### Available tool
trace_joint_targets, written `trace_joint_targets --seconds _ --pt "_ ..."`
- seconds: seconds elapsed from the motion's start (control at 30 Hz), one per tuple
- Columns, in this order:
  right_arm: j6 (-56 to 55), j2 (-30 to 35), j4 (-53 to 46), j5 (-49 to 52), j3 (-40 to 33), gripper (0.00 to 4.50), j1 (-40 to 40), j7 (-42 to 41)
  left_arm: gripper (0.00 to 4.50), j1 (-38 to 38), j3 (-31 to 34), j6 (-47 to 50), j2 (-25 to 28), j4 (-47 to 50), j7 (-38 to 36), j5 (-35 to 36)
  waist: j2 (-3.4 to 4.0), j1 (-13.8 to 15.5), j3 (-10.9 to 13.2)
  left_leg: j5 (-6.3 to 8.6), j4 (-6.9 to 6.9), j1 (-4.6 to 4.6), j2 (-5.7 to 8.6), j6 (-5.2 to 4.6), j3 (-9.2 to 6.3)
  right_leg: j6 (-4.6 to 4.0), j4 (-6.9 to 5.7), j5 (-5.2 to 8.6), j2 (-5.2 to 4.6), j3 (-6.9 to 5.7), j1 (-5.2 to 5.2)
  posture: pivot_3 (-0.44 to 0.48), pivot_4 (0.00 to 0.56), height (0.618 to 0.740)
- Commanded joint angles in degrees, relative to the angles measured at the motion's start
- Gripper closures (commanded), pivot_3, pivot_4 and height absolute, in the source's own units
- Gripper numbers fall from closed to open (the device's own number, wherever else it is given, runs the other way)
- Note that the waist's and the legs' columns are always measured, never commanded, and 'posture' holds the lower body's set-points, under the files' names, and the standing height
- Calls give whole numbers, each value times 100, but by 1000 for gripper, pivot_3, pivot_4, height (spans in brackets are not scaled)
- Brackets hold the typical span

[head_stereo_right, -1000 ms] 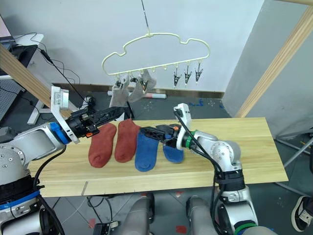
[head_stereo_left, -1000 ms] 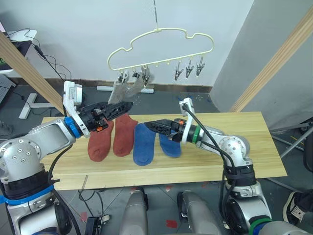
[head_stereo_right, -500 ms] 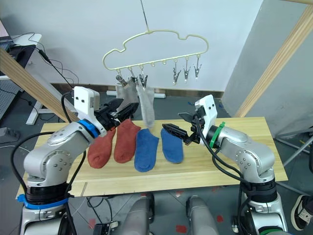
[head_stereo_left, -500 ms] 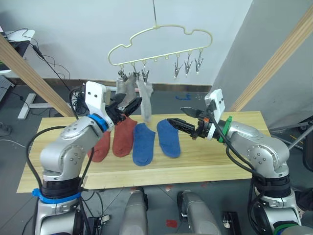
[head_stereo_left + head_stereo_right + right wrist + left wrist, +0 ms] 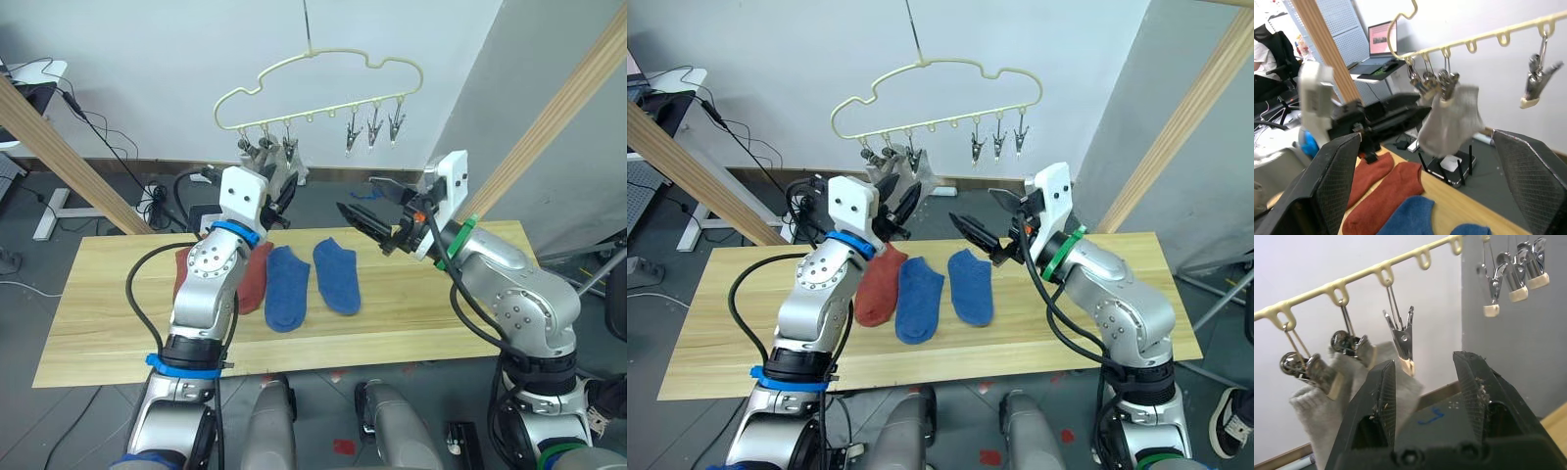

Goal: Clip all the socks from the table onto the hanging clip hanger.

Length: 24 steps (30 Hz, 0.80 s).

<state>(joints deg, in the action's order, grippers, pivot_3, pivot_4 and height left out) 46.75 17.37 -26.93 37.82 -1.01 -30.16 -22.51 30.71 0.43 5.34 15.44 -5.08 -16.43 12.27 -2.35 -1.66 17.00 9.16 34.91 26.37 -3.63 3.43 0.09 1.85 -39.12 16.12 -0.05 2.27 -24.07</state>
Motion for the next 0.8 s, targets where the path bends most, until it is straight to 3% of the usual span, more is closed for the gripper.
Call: trace_joint_targets --seconds 0.03,0.8 --pt "-3 48 -321 209 -118 0 -30 -37 2462 218 89 -494 -168 -272 81 -155 0 -4 0 0 0 1 0 0 0 0 0 0 0 0 0 -57 255 740" --pt "-45 32 -288 319 -150 0 86 59 2462 1249 299 -1355 -802 -1816 434 -427 -1 -19 0 -1 9 3 1 -3 -2 6 -7 -5 1 -1 1 -77 267 740"
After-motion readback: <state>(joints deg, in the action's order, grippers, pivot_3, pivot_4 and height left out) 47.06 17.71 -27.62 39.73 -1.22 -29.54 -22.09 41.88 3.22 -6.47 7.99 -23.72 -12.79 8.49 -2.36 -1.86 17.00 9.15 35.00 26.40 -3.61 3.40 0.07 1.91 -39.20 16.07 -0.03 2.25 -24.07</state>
